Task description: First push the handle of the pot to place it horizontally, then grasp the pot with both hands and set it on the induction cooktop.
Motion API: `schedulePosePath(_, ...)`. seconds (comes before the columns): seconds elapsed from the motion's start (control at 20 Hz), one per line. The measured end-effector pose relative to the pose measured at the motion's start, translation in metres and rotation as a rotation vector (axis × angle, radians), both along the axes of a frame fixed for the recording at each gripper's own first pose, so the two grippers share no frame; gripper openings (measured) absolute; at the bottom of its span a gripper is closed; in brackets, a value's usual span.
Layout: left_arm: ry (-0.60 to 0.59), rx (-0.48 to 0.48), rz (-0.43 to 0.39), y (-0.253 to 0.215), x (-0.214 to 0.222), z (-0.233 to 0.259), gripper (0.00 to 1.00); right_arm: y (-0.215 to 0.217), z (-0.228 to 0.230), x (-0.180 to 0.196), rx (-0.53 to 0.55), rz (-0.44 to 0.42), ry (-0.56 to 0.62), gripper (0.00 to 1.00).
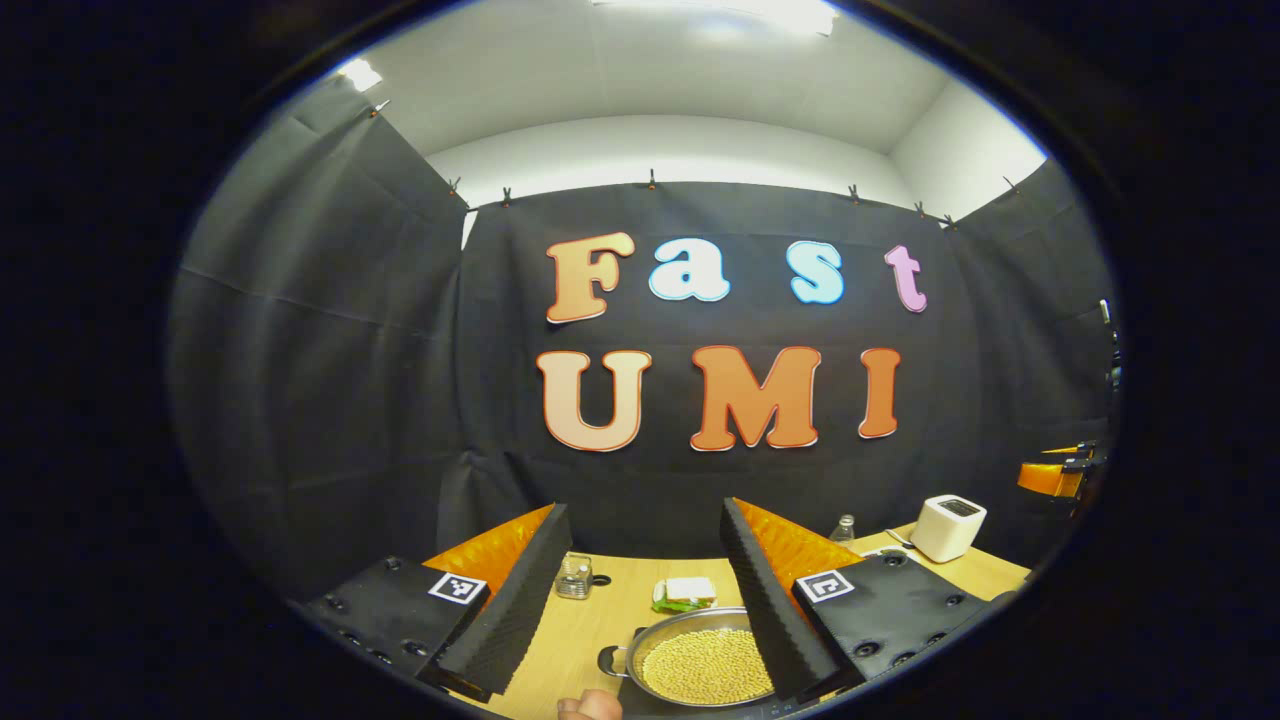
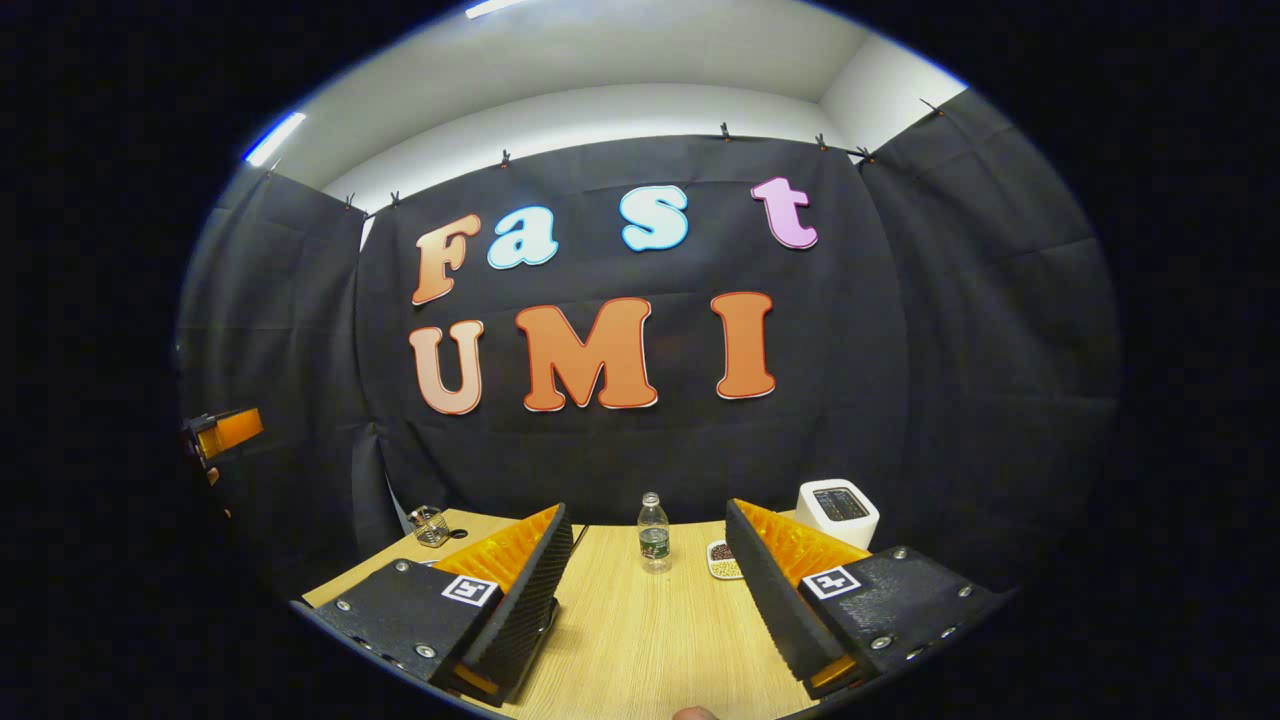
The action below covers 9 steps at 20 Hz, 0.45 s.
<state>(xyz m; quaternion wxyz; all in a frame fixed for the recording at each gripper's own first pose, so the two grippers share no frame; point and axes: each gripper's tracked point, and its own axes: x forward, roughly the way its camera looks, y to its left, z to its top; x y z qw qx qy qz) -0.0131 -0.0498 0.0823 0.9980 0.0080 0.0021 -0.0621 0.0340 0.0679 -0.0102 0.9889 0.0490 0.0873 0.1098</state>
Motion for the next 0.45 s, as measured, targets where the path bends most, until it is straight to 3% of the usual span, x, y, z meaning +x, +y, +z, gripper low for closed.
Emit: schedulePosePath(0.45,0.008,-0.012,-0.044,-0.027,-0.002,-0.001,0.97,-0.033,-0.006,-0.002,0.014,-0.032,0.001,0.95)
